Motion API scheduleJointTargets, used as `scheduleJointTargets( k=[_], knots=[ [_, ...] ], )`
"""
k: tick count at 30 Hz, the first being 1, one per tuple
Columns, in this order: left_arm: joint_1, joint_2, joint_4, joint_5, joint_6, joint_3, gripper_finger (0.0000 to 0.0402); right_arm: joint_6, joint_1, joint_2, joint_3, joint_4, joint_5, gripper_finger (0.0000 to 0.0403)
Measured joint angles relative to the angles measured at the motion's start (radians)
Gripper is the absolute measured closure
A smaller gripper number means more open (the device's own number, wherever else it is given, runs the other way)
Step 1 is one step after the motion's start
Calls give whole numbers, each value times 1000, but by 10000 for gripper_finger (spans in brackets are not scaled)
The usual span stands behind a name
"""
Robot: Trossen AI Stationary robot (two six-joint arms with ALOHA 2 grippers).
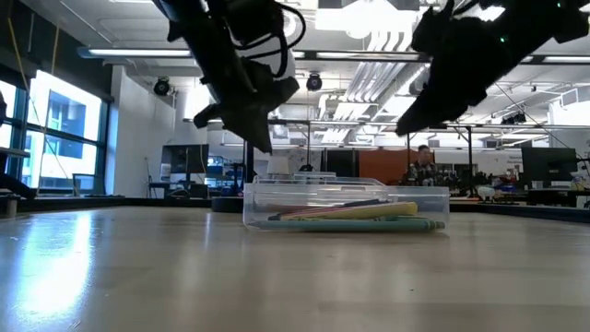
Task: Pick & place school supplies into a supply box
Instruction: Close the transparent supply box
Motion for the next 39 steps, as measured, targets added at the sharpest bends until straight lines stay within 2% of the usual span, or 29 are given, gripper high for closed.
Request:
scheduleJointTargets(
  k=[2,4,8,11,14,19,26,32,36,39],
  knots=[
    [16,9,7,3,0,0,373,24,18,51,0,20,-1,279],
    [32,21,9,-14,0,0,389,43,35,107,0,47,-5,301],
    [76,39,47,-19,6,0,370,48,70,206,0,161,-12,363],
    [116,39,65,10,7,0,379,40,92,258,0,230,-15,396],
    [157,39,66,48,7,0,391,69,110,290,0,272,-24,388],
    [208,57,105,133,7,1,372,99,151,329,0,300,-54,400],
    [221,159,169,128,7,1,391,82,211,374,0,365,-61,401],
    [217,200,296,191,-3,2,371,89,224,377,0,369,-59,402],
    [211,215,297,233,-5,1,390,92,226,377,0,373,-60,402],
    [202,215,295,253,-5,1,390,92,226,377,0,370,-78,402]
  ],
)
